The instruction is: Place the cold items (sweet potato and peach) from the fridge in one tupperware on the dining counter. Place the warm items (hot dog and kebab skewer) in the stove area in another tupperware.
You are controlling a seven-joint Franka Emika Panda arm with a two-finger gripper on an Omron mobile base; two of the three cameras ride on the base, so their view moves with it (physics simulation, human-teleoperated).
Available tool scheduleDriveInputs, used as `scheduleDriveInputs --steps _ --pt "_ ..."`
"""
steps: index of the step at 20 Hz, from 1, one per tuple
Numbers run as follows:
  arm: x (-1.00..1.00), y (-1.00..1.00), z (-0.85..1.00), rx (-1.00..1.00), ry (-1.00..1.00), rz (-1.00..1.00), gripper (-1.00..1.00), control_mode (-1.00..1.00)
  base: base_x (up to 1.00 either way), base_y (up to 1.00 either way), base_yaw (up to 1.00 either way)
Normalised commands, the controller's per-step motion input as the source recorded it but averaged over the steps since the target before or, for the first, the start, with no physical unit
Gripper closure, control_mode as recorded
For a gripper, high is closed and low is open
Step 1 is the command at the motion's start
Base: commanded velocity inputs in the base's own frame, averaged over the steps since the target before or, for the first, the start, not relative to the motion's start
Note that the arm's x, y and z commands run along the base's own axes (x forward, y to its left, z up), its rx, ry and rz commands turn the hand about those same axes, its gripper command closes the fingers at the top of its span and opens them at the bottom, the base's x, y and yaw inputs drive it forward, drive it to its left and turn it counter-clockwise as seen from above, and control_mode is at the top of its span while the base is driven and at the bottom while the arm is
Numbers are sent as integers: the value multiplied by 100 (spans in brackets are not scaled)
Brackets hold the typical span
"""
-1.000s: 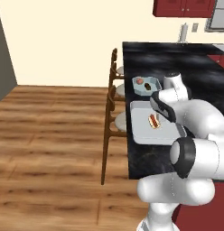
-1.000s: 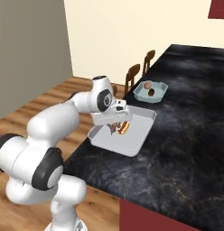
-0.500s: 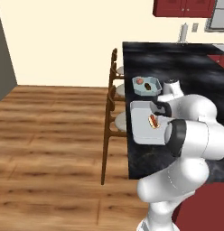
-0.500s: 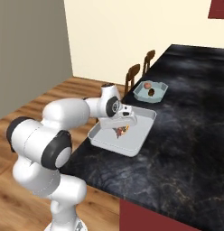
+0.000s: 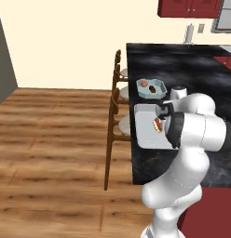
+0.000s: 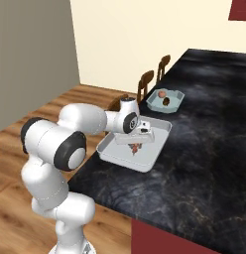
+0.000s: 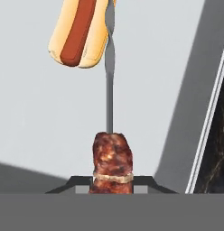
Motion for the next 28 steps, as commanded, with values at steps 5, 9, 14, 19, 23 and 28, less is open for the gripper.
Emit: scheduleDriveInputs --steps 5,9,14,19,23,28 --pt "22 -3 -32 1 0 0 100 -100 0 0 0" --pt "24 -7 -28 0 0 0 100 -100 0 0 0" --pt "33 -9 -25 0 -1 0 100 -100 0 0 0" --pt "37 -8 -28 0 -1 0 -100 -100 0 0 0" --pt "23 -10 -23 1 -5 0 -100 -100 0 0 0" --pt "-11 -13 16 2 -19 0 -100 -100 0 0 0"
